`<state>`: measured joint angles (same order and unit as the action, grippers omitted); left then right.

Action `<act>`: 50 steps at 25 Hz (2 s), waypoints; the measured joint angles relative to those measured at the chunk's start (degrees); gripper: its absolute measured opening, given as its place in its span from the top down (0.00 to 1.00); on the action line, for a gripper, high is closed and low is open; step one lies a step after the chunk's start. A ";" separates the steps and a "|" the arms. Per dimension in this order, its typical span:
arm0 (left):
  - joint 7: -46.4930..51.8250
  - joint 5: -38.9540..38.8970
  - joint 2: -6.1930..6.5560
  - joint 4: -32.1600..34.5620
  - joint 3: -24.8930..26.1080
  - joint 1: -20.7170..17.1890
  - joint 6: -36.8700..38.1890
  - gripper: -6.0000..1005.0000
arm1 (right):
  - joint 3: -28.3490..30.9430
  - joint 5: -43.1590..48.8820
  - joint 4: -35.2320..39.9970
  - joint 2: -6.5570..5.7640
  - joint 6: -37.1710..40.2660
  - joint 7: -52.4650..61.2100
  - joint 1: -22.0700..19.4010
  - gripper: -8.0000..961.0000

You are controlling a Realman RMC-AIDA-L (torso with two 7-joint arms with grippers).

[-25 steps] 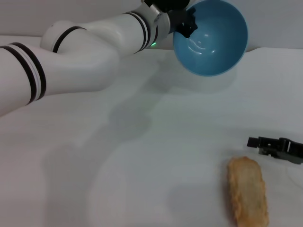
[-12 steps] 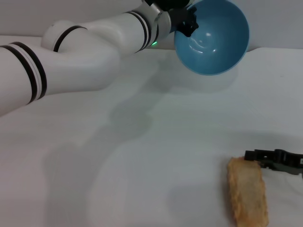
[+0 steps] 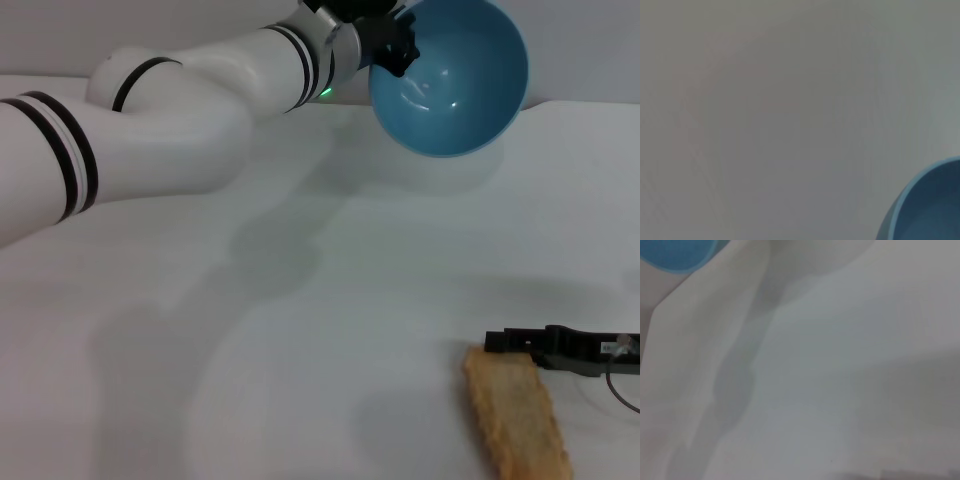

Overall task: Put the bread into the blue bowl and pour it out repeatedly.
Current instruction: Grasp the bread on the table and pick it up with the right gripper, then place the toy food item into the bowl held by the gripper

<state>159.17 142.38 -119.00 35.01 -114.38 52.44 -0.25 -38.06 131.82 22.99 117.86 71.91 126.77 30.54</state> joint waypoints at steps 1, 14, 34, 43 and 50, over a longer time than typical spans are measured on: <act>0.00 -0.08 0.00 -0.10 -0.02 -0.04 -0.01 0.99 | 0.00 0.00 0.00 0.00 0.00 0.00 0.00 0.29; 0.00 -0.12 0.00 -0.13 -0.05 -0.68 0.28 0.99 | -0.96 0.08 1.70 0.29 -0.17 -2.13 0.27 0.56; -0.01 -5.36 0.22 0.61 0.56 1.92 19.20 0.99 | -0.17 -36.54 19.39 -0.64 8.98 -24.80 -4.05 0.75; -0.25 -13.62 0.02 4.40 -0.67 1.97 26.77 1.00 | -1.46 -44.72 12.06 0.80 8.38 -33.72 -0.45 0.80; -0.28 -14.10 0.00 4.84 -0.75 1.56 26.41 0.99 | -2.98 -45.11 4.69 0.65 3.36 -34.02 1.03 0.84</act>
<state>158.89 128.28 -119.00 39.85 -115.13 54.01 26.16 -41.04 86.71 27.68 118.51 75.27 92.75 31.57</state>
